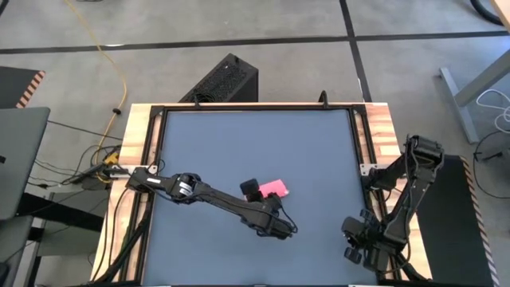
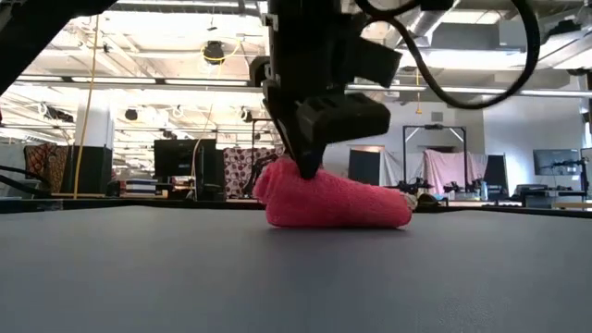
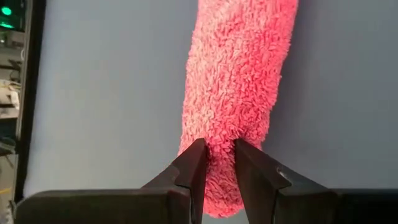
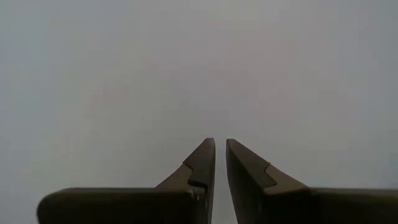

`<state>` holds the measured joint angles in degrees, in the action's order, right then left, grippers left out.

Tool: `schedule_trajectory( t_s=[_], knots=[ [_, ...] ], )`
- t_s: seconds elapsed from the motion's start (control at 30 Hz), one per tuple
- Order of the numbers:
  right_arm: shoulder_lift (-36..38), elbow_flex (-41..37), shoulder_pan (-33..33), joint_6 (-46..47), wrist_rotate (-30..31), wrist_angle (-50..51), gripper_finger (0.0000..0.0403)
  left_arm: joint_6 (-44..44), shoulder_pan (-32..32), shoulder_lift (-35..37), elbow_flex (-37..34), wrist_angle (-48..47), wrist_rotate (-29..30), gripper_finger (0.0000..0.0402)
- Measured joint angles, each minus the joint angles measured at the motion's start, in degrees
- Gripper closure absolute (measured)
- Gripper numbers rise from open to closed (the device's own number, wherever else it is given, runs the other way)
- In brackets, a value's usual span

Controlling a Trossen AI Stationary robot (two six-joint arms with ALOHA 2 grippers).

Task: Roll towel
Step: Move the pink towel to the left of the table

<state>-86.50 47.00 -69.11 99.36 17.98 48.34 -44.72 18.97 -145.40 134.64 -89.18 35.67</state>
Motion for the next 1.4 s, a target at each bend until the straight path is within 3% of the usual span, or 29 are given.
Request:
schedule_trajectory(
  t_s=[0.23,0.37,0.7,0.9,1.17,1.3,1.4],
  knots=[
    [0.0,-0.75,0.75,0.5,2.04,0.55,0.0335,0.14,0.12,1.83,0.04,3.55,0.07,0.0327],
    [0.0,-2.83,1.01,1.73,2.97,-2.5,0.0335,3.48,0.01,1.9,0.1,7.07,-5.98,0.0311],
    [0.22,-8.72,0.94,2.73,3.67,-14.64,0.0335,6.22,-0.07,1.85,0.14,8.16,-12.34,0.022],
    [0.16,-9.31,0.78,2.8,5.08,-16.09,0.0335,7.27,-0.47,2.29,0.25,10.4,-15.24,0.0171],
    [0.11,-9.38,0.83,2.77,5.15,-16.46,0.0335,19.5,-0.88,3.34,0.34,30.24,-8.71,0.0157],
    [0.08,-9.4,0.63,3.83,4.99,-16.76,0.0335,19.03,-2.92,3.3,0.21,29.44,-5.46,0.0156],
    [0.04,-9.42,-0.04,5.58,5.14,-16.88,0.0335,16.8,-5.0,2.86,0.08,23.88,-7.98,0.0156]
  ],
)
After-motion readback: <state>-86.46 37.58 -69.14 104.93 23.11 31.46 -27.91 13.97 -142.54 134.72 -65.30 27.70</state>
